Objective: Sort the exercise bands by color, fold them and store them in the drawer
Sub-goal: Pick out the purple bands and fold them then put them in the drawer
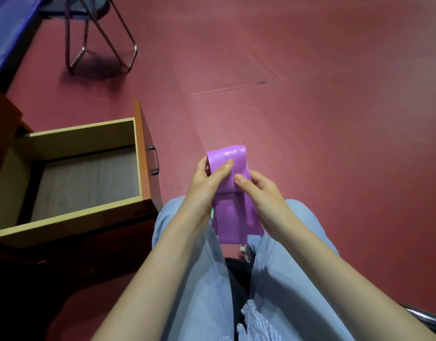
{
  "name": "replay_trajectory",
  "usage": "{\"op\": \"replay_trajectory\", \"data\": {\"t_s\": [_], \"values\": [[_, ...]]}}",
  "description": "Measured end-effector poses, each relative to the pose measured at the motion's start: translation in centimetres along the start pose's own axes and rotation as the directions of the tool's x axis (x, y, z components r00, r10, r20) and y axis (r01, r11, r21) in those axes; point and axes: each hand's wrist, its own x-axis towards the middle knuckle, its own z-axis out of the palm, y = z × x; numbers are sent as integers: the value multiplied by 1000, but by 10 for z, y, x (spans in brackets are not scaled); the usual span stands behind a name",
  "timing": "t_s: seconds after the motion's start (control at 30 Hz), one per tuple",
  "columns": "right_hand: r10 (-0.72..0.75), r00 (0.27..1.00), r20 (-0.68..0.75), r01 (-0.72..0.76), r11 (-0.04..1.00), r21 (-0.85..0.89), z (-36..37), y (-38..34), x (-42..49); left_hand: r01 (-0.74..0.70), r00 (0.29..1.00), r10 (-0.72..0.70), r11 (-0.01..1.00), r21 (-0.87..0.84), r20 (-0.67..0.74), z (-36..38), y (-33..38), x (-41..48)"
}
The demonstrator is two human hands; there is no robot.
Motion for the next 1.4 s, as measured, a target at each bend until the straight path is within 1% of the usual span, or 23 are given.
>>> {"op": "replay_trajectory", "data": {"t_s": [0.07,0.13,0.2,0.27,0.33,0.43,0.5,0.6,0.67,0.73,0.83,0.87,0.97,1.0,1.03,1.13,1.17,1.2,1.3,1.37,1.4], "values": [[-50,999,3,50,998,-24,0,-1,2,45,996,-48,998,41,75,-11,0,-2],[-89,996,-29,88,996,-16,-2,-3,5,126,979,-147,981,147,142,-19,-2,-7],[-122,992,-30,121,992,-32,-4,-5,8,172,965,-206,965,198,162,-25,-6,-11],[-148,989,7,149,988,-50,-3,-5,9,202,958,-237,957,207,161,-28,-7,-13],[-165,985,49,168,984,-53,-4,-3,9,245,947,-274,954,174,168,-32,-5,-15],[-177,974,143,182,983,-18,-5,-2,6,323,923,-317,946,6,217,-38,2,-17],[-149,965,217,159,987,-29,-6,-3,4,346,919,-320,935,-79,232,-42,4,-17],[-70,953,294,97,992,-77,-5,-2,3,378,901,-336,919,-114,275,-46,7,-17],[-34,949,313,70,992,-103,-6,-1,4,383,896,-348,920,-86,276,-47,7,-19],[14,945,326,15,996,-86,-4,-3,4,349,912,-331,937,-34,244,-48,6,-22],[94,939,330,-81,995,-52,3,-5,6,239,953,-235,971,2,189,-54,0,-22],[110,938,329,-111,994,-15,5,-5,8,204,967,-202,979,2,158,-54,0,-24],[134,947,290,-192,964,182,15,-4,17,79,996,-78,997,-22,36,-62,-5,-19],[159,945,287,-223,952,209,19,-5,21,32,999,-33,999,-37,-13,-65,-5,-17],[187,939,290,-246,952,181,23,-3,23,-16,998,12,998,-53,-62,-68,-6,-14],[260,905,337,-278,961,4,43,10,36,-123,980,105,987,-101,-169,-85,-2,-2],[257,904,342,-273,962,-1,45,12,34,-143,975,122,984,-106,-186,-85,-1,-2],[262,895,360,-278,960,-8,64,18,49,-164,967,135,979,-124,-218,-103,3,6],[244,891,382,-266,964,5,80,18,59,-148,968,115,979,-139,-221,-112,6,12],[275,872,405,-277,959,-53,107,23,81,-137,960,93,979,-150,-264,-139,10,22],[280,877,391,-271,959,-78,116,25,87,-122,959,79,982,-146,-273,-148,13,25]]}}
